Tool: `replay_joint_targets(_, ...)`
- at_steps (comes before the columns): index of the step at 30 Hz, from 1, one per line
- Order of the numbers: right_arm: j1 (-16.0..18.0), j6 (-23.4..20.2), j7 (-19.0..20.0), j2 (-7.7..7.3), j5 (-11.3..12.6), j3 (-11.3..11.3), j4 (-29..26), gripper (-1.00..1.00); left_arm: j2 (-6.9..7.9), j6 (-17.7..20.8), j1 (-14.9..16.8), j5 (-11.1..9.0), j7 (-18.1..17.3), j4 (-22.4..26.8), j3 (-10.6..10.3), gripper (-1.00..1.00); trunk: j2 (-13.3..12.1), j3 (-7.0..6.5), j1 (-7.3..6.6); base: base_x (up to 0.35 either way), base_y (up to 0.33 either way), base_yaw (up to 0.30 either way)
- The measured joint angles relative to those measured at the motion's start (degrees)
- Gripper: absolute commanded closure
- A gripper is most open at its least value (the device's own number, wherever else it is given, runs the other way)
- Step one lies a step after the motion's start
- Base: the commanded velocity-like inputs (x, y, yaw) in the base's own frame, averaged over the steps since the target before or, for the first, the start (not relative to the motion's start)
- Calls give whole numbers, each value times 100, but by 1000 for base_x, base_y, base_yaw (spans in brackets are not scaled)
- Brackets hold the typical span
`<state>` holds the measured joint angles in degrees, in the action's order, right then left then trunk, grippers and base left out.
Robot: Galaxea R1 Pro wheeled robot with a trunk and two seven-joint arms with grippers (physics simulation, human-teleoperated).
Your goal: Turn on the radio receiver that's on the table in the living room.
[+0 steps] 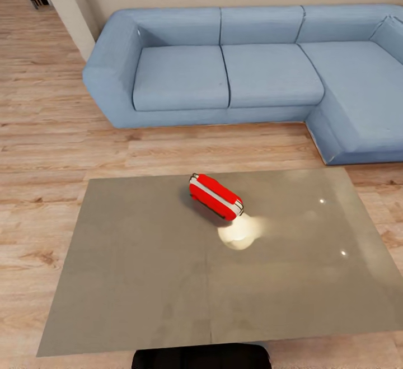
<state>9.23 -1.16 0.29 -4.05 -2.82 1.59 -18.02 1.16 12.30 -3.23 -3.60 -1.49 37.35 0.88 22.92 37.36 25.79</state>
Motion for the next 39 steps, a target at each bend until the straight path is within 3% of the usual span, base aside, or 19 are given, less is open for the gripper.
replay_joint_targets(39, 0, 2, -15, -23, 9, -17, 0, -100, -2, 0, -2, 0, 0, 0, 0, -100, 0, 357, 0, 0, 0, 0)
